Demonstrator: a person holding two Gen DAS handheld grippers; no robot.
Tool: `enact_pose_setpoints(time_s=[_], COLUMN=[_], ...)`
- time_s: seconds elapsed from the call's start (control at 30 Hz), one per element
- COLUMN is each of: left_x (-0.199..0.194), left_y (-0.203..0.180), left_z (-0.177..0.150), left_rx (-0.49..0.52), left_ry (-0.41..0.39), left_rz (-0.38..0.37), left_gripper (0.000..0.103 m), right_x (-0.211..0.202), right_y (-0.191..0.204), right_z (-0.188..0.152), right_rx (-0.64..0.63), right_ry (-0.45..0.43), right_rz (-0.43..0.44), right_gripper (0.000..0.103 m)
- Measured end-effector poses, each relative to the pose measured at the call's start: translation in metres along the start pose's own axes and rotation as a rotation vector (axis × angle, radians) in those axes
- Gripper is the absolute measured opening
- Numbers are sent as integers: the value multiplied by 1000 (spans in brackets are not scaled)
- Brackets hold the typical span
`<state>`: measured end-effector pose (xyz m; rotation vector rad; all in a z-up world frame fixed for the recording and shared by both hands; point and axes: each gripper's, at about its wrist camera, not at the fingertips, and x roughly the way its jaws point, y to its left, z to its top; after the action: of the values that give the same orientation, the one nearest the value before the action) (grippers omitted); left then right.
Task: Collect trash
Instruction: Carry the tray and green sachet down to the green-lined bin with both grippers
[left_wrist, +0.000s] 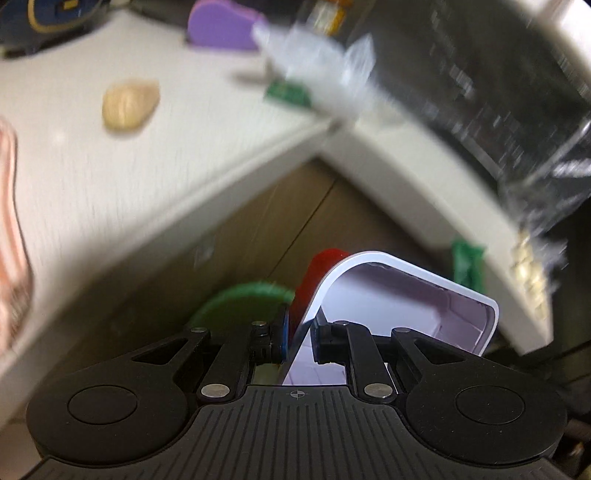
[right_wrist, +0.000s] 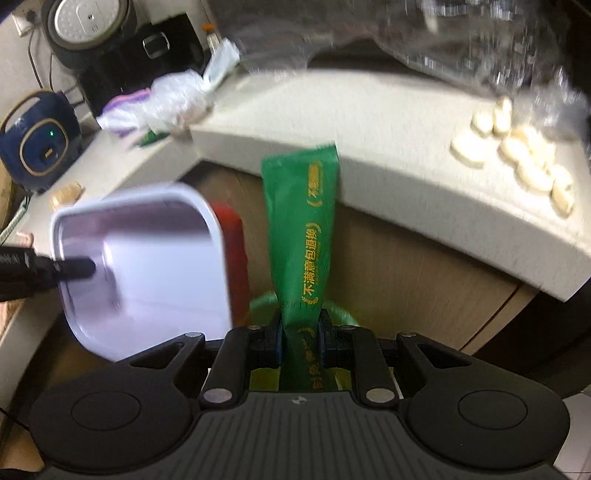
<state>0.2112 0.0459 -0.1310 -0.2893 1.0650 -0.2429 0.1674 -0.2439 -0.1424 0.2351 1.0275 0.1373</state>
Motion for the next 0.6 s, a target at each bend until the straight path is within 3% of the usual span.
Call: enact_pose_setpoints(time_s=[0.33, 0.6], left_x=[130, 250], left_y=[25, 41], left_z=[-55, -77], left_rx=[118, 224], left_ry=[215, 310], left_rz=[194, 263], left_gripper=[13, 14], right_x=[53, 94], right_y=[-24, -52], right_z=[-23, -64], right_rx=[-36, 47], right_ry=[91, 168], right_rz=[-33, -112], right_gripper=[16, 16])
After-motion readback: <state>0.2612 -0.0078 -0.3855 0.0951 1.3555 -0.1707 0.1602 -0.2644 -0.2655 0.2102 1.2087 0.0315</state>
